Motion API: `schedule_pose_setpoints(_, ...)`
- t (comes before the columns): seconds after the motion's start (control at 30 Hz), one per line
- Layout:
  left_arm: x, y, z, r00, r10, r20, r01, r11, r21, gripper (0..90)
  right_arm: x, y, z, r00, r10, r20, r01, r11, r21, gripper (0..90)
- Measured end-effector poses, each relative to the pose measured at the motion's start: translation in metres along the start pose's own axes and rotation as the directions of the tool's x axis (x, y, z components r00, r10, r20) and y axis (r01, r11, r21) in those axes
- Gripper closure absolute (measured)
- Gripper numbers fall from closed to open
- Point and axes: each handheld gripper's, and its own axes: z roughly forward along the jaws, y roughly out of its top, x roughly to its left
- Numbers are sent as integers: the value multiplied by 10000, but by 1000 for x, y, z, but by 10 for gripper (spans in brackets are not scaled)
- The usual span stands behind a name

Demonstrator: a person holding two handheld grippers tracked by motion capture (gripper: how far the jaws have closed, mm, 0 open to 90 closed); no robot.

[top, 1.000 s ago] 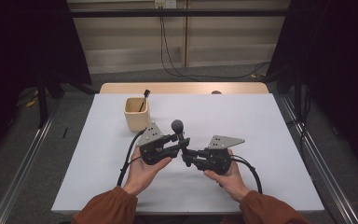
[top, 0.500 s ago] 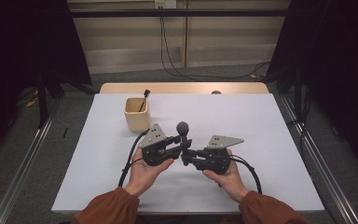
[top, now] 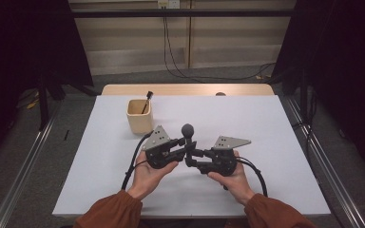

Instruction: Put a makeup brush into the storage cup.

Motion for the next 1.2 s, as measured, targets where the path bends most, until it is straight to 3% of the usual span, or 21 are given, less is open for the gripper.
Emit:
schedule_pose_setpoints(0.43, 5, -1, -3, 9997, -82, -233, 80, 9999, -65, 710, -5, 5, -7, 9989, 224, 413, -224, 9997, -14, 195)
schedule_pose_setpoints(0.53, 6, 0, -4, 9997, -61, -250, 61, 10000, -22, 709, -7, 6, -9, 9967, 408, 705, -408, 9992, -19, 60)
schedule_pose_setpoints(0.87, 10, 1, -9, 9995, -204, -256, 203, 9998, -31, 710, -11, 9, -22, 9977, 329, 601, -313, 9991, -269, 0)
schedule_pose_setpoints(1.03, 10, 0, -13, 9989, -264, -387, 264, 9997, -7, 709, -13, 8, -28, 9897, 470, 1354, -441, 9987, -241, 18)
schedule_pose_setpoints(1.2, 12, 0, -16, 9983, -350, -460, 347, 9994, -72, 710, -14, 5, -33, 9869, 389, 1565, -359, 9991, -218, 13)
